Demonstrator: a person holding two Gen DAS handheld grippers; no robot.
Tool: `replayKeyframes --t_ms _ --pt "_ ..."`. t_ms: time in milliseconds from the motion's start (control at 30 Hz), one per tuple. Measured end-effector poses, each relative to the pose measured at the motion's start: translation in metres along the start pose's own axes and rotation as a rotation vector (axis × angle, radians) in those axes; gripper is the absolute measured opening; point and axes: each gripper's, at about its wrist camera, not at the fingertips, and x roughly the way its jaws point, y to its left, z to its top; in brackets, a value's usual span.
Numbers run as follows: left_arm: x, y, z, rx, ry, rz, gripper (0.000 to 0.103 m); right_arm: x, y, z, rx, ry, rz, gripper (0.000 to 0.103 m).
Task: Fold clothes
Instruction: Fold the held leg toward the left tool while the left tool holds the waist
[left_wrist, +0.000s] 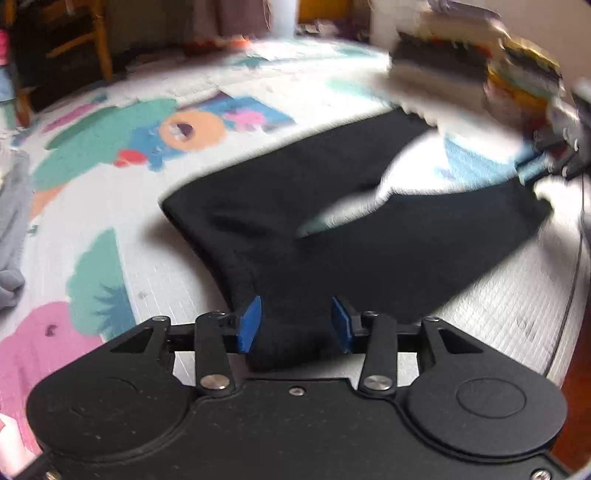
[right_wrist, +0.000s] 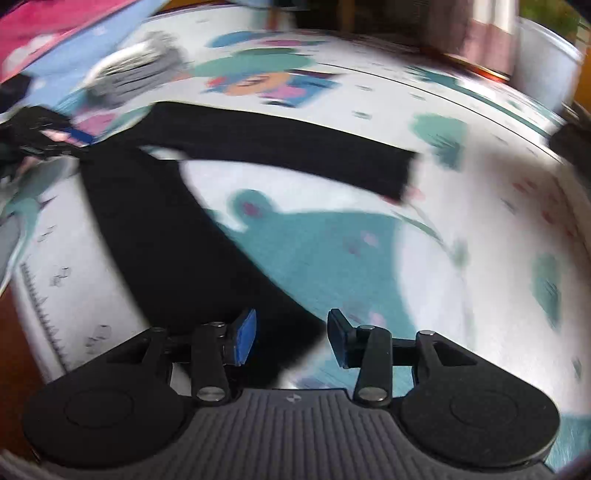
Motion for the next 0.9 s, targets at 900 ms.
replayKeyframes --t_ms 900 --pt "0.026 0.041 0.069 0.001 -0.028 -0.076 0.055 0.048 -0.098 0.140 -0.144 0.109 0.000 0.043"
